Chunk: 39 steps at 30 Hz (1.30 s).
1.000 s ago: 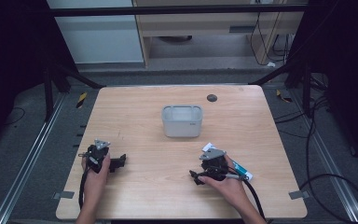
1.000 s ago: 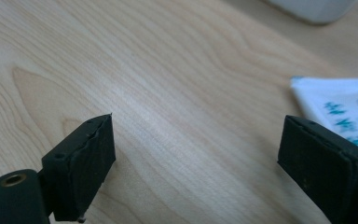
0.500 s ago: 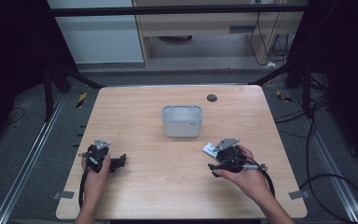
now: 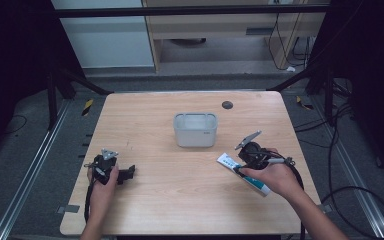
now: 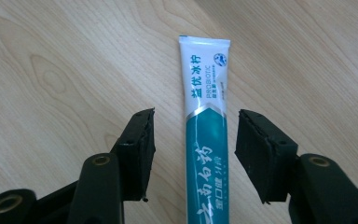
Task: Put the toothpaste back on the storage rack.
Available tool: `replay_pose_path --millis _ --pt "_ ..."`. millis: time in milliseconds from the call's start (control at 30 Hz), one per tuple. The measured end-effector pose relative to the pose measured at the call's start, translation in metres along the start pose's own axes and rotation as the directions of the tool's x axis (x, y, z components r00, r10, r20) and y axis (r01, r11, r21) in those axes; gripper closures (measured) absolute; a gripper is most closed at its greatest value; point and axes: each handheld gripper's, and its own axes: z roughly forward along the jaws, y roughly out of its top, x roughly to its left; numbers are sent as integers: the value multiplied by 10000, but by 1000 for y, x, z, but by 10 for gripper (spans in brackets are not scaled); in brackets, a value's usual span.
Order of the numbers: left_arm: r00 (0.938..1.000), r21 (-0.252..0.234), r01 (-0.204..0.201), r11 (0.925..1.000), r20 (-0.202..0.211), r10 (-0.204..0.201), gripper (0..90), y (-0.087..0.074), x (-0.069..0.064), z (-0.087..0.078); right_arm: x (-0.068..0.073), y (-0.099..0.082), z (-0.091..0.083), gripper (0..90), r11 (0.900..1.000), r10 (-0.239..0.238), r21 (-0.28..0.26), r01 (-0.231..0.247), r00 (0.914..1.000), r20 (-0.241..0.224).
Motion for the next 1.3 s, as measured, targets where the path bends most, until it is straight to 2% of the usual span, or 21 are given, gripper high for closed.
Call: replay_pose_path --millis 233,300,433,633,900,1300 --pt "10000 5 -11 10000 8 11 0 0 0 0 -4 1 13 447 9980 -22 638 27 10000 -70" --pt "10000 4 -20 10000 15 20 0 0 0 0 -6 1 20 465 9954 71 957 -76 10000 64" --pt "10000 4 -22 10000 15 22 0 0 0 0 -10 3 29 486 9931 292 1140 -284 9996 -55" --pt "10000 9 -41 10000 26 41 0 0 1 0 -12 5 41 484 9890 363 1439 -346 9993 -90" --pt "10000 10 -45 10000 38 45 0 0 1 0 -14 7 51 492 9842 549 1694 -523 9984 -105" --pt "10000 6 -53 10000 45 53 0 0 1 0 -15 14 60 521 9828 623 1750 -583 9979 -177"
